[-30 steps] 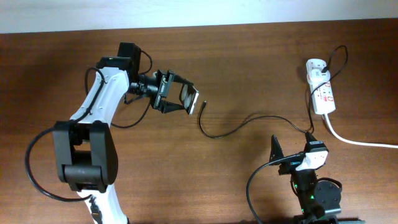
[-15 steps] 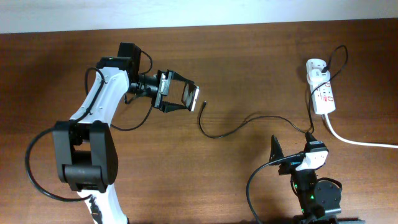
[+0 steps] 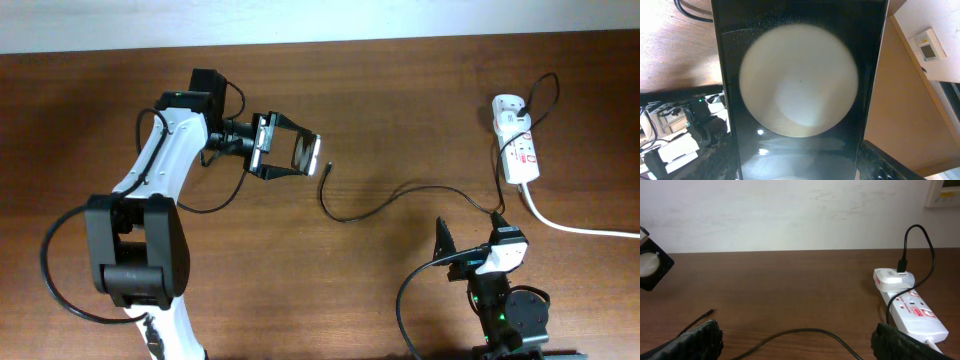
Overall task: Plug charger to phone and switch on socket
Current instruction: 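Hold the phone raised in the left gripper, screen facing right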
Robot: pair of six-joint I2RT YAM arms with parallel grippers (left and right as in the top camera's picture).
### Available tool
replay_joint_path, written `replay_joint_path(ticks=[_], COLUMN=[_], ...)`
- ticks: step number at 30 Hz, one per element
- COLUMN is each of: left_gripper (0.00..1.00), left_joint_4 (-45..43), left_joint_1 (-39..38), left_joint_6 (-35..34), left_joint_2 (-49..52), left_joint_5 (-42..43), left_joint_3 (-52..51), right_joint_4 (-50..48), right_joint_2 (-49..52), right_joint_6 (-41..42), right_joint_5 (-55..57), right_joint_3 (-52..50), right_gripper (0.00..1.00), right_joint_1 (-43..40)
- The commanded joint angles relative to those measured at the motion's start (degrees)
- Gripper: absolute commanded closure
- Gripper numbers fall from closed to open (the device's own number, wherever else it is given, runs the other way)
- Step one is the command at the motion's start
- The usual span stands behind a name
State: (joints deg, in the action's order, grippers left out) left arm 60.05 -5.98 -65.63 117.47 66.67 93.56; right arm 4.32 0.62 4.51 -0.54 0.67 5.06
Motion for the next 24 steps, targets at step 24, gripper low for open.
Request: replay_joint_path(ticks=[24], left_gripper=[1.00], left_joint_4=[0.7], left_joint_1=[2.2], left_joint_6=[-2.3], left_joint_2=[-0.1], left_joint_5=[0.7], left_joint_3=[1.5], right_joint_4=[0.2], right_joint_2=[-0.4], right_joint_6=[0.2], right_joint_5=[-0.5], right_joint_3=[-0.3], right_gripper=[0.01], right_joint_1=[-0.3])
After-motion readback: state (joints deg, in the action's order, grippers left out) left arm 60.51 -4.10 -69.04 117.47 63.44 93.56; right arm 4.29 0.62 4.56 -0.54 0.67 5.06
